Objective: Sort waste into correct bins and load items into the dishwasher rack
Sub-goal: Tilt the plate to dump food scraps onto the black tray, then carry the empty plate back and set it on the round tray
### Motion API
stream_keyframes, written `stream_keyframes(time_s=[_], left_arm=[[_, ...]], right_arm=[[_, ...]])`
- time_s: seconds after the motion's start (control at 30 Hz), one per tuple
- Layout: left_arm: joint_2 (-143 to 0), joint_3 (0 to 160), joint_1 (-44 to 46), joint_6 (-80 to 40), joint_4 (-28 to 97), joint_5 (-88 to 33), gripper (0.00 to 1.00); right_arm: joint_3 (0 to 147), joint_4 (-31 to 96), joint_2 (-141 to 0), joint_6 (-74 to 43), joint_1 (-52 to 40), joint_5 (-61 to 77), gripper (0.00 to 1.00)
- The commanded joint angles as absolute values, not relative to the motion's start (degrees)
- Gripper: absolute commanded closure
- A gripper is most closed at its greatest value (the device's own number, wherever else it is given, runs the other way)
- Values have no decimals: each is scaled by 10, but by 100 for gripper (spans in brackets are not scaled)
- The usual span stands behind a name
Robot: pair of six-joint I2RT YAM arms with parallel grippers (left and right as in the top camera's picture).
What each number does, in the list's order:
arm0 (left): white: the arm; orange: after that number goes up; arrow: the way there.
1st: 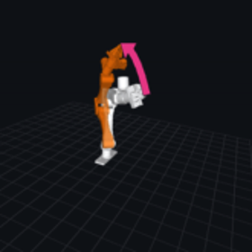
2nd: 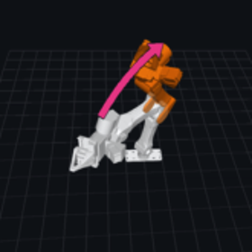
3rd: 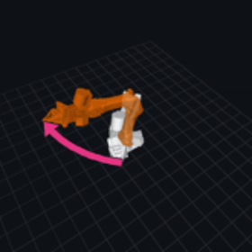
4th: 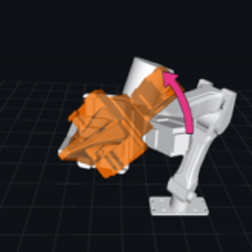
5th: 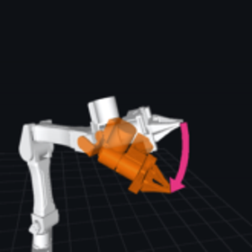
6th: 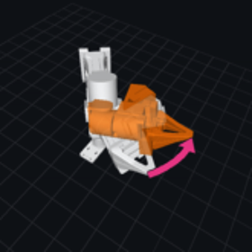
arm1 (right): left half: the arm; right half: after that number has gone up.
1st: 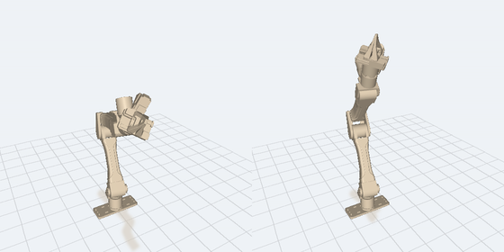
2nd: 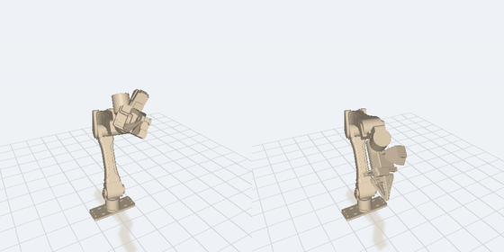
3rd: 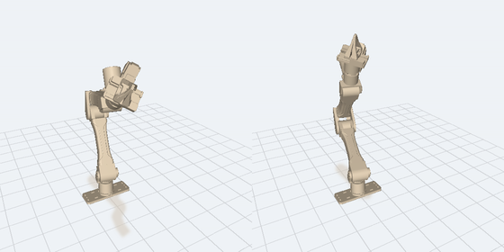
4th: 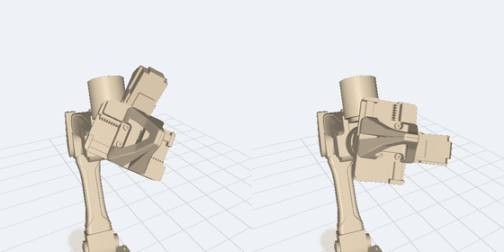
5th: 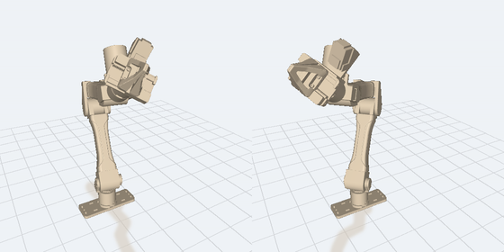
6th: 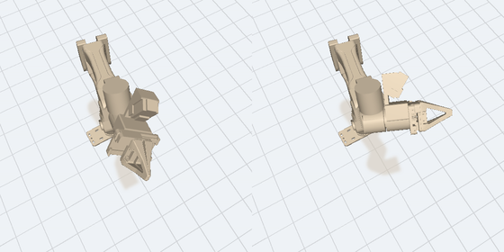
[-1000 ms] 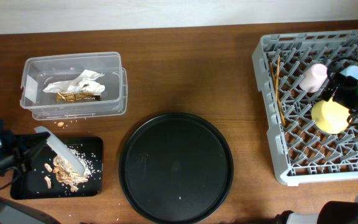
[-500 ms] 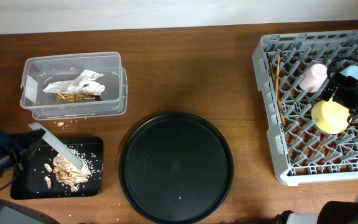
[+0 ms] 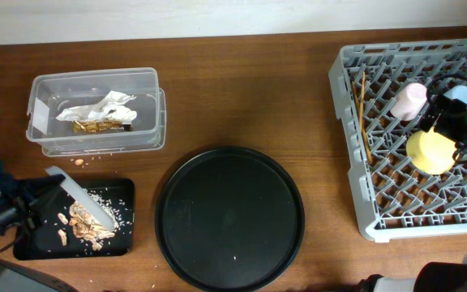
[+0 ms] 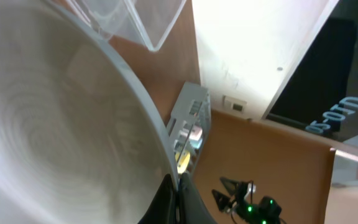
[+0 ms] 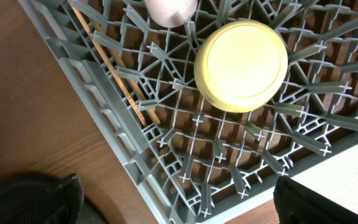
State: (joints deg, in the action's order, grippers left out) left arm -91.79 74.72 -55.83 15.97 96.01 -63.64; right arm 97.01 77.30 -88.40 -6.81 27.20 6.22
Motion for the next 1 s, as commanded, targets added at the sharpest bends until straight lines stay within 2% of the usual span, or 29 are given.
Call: stream_keyframes(time_s=[0.0,0.1,0.3,0.53,0.63,0.8,0.97], left_arm=[[-897,740,-538,209,968,-618,99],[-876,740,-504,206,968,-617,99],[-816,740,-374,184,967,-617,99],[-780,740,-142,152,940,-621,99],[-780,740,-34,84,875,-603,99],[-780,740,163,-226,724,-326,99],[-791,740,350,-393,654,-116,99]], right_arm=[[973,771,-885,-64,274,57,1],[973,771,-885,-64,274,57,1],[973,771,-885,-64,274,57,1],[973,771,-885,-64,274,57,1],[973,771,-885,-64,274,57,1],[973,771,-885,-64,274,57,1],[973,771,-885,-64,274,57,1]])
